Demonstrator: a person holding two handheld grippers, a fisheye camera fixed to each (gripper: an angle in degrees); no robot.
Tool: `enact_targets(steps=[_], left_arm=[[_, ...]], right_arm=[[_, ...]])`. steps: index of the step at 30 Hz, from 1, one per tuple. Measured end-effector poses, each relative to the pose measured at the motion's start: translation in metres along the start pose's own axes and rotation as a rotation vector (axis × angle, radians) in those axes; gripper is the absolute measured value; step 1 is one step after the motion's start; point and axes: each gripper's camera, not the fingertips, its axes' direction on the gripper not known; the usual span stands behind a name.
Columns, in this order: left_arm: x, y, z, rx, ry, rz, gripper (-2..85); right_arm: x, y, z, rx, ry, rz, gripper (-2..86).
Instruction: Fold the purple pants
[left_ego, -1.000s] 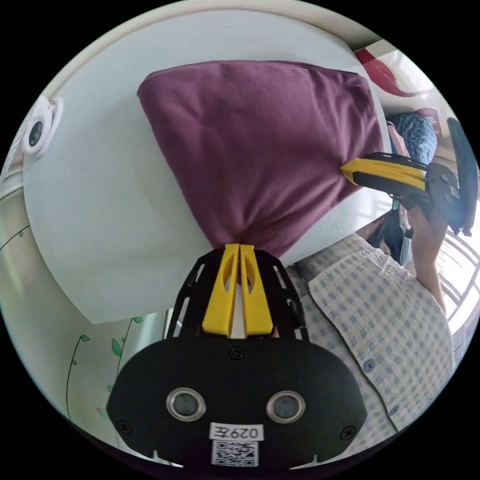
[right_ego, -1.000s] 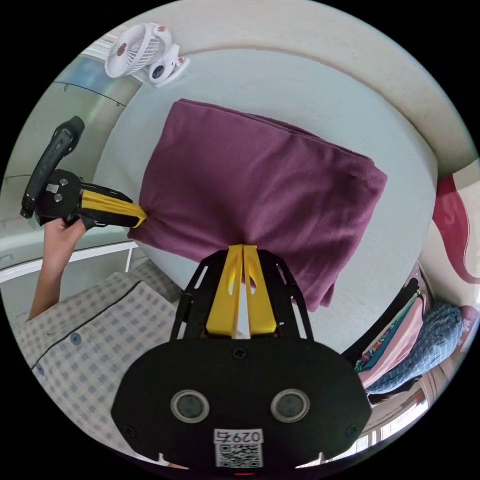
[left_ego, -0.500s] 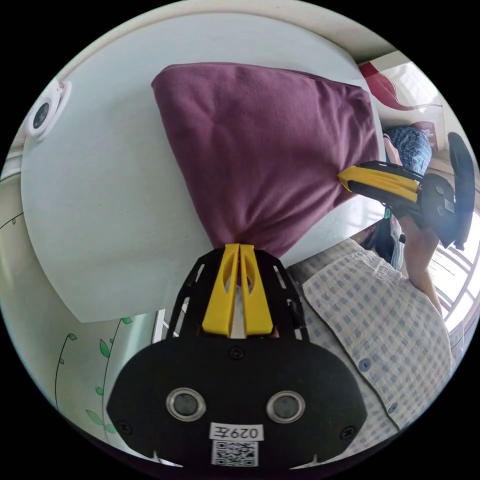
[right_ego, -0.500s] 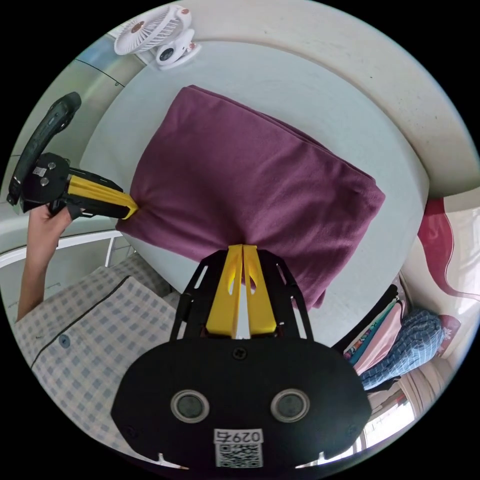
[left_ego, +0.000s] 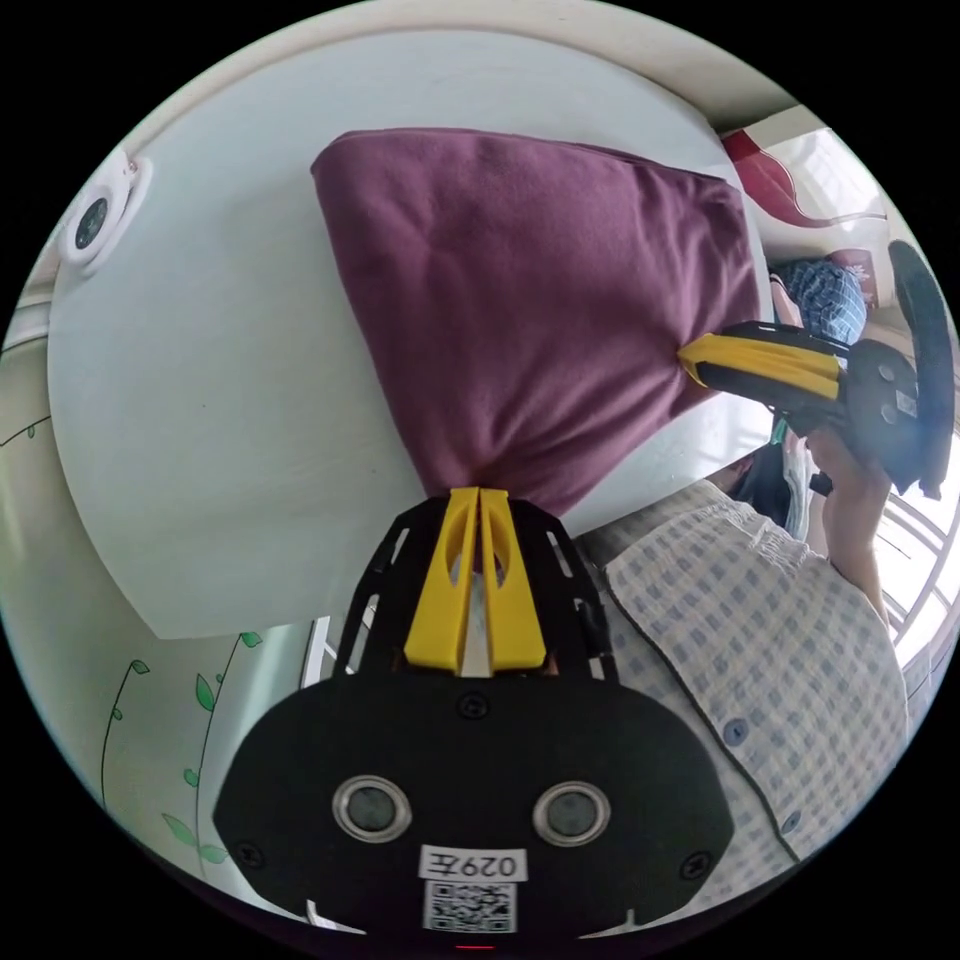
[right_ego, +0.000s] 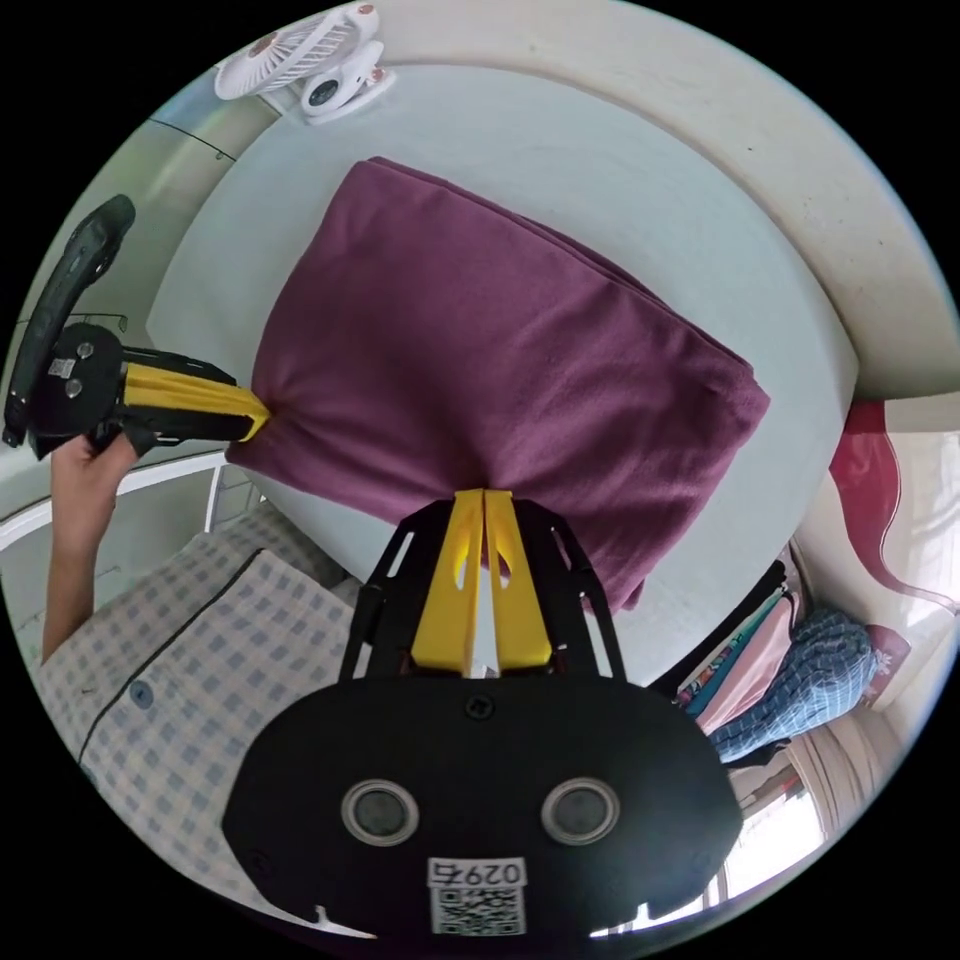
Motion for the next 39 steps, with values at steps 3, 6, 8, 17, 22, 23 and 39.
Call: enact_targets(steps=[3,6,8,17,22,23,39], left_arm=[[0.001,0.006,0.003,0.006,0.000,-0.006,-1.0],[0.000,0.013,0.005,0.017,0.010,-0.019,-1.0],[0.000,0.020,0.008,0.030,0.010,-0.029,-1.0],[0.007,0.056,0.019,0.125,-0.050,-0.082,-1.0],[0.014,0.068,0.026,0.130,-0.122,-0.053,-1.0],[0.012,0.073,0.028,0.139,-0.119,-0.047,-1.0],[-0.053,0.097,0.058,0.026,0.012,0.095,-1.0]], right_arm=[[-0.002,-0.005,-0.036,0.165,-0.184,-0.083,-0.6],[-0.002,-0.045,-0.066,0.229,-0.395,-0.130,-0.5],[-0.001,-0.092,-0.070,0.251,-0.434,-0.135,-0.5],[0.018,-0.203,-0.013,0.035,-0.515,-0.051,-0.5],[0.038,-0.175,-0.032,0.115,-0.519,-0.097,-0.5],[0.050,-0.152,-0.043,0.166,-0.508,-0.078,-0.5],[0.088,0.041,-0.050,0.175,-0.483,0.071,-0.5]])
